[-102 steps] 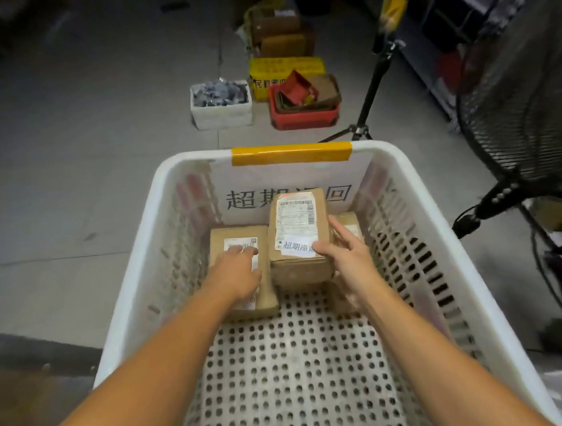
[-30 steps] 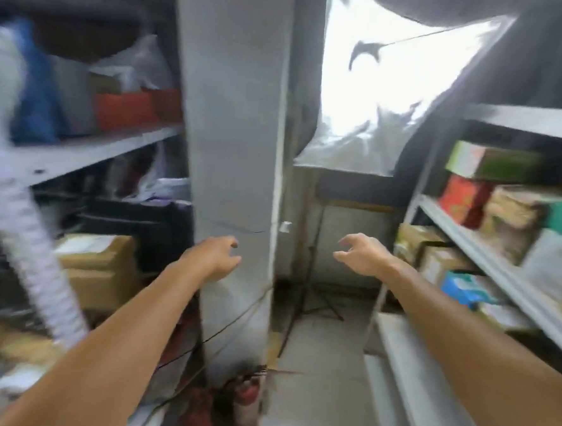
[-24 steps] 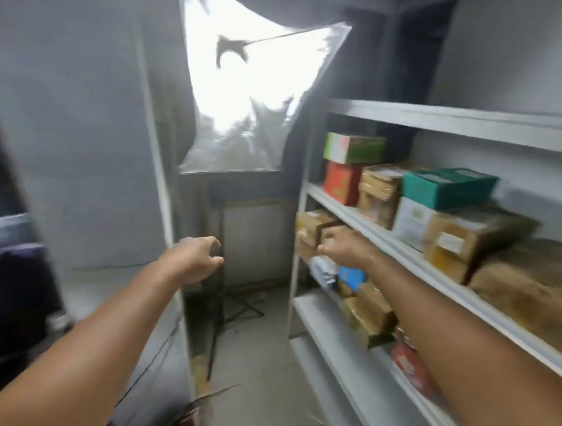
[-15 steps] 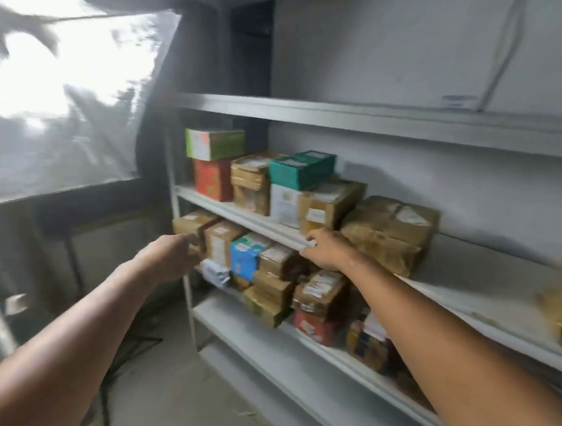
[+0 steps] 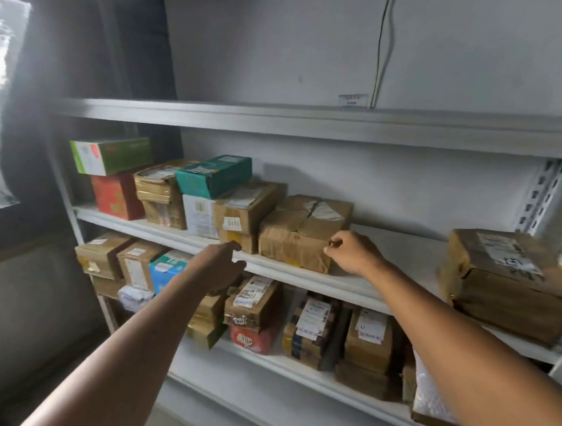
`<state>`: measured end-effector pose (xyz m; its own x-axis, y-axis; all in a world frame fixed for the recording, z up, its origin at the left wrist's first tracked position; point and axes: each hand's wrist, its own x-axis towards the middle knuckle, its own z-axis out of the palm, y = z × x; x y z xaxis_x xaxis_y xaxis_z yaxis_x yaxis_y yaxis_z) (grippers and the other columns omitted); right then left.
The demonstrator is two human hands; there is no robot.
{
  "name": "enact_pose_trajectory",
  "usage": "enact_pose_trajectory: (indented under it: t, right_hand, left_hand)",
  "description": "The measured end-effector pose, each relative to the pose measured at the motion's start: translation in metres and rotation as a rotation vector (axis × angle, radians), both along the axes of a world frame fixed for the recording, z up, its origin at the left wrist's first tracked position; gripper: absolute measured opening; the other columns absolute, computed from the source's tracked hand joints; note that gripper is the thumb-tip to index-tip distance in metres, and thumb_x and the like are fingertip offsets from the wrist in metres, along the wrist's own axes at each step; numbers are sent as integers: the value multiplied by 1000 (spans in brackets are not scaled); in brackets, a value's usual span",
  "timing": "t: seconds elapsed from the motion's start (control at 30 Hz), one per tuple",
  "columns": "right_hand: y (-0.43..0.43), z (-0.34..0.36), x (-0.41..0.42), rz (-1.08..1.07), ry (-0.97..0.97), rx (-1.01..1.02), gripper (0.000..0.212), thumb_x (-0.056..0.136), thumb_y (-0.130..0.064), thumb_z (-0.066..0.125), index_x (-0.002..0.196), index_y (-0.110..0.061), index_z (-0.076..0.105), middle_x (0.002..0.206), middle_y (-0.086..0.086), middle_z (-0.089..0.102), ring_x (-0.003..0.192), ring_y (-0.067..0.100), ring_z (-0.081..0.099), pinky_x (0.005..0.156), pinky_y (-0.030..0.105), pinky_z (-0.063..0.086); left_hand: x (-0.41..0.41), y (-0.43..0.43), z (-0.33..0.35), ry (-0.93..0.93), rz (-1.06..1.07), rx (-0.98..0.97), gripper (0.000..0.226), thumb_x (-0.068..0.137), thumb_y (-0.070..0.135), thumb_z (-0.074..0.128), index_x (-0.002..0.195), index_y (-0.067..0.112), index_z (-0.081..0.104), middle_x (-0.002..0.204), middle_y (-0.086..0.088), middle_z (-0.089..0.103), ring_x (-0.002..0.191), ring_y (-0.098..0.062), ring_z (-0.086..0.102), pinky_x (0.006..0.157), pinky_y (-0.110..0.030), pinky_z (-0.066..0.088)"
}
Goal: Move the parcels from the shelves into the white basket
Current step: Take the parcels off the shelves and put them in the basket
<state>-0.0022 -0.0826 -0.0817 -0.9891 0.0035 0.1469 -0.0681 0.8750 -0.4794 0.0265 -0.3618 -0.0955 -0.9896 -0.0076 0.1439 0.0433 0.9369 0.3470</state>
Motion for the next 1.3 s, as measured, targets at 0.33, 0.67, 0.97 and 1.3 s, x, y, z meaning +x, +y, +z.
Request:
enact_pose_trajectory:
  t: [0.33,0.67,0.97,1.3]
  right_hand:
    - [0,-25,-64,-123,-42,-180,61,79,-65,62,125,-25,55,124,-1,63,109,22,60,90,36,51]
    - [-3,-51,-88,-188,-110,-485,101,78,-45,77,154,-32,12,160,2,22,144,25,27,114,46,31]
    - [9,-42,-61,-210,76,-711,78,73,-33,83,139,-24,41,130,-7,52,127,19,48,102,37,46]
    - [35,-14,-27,-167,184,-612,42,79,-29,79,116,-20,62,129,-1,60,124,16,51,103,34,41]
  left_hand:
    - [-118,37,-30,-40,-118,183,54,94,31,55,138,6,35,122,-16,60,103,-28,60,84,-37,53]
    - [-163,43,-38,-91,-102,428,62,89,33,62,135,3,32,120,-18,57,106,-33,58,82,-35,44]
    - [-144,47,-35,-26,-199,621,45,81,28,74,116,16,49,101,0,61,89,-17,60,72,-35,55]
    - [-104,60,0,-81,-350,1037,61,82,8,73,134,8,43,118,-11,61,105,-24,61,83,-34,54]
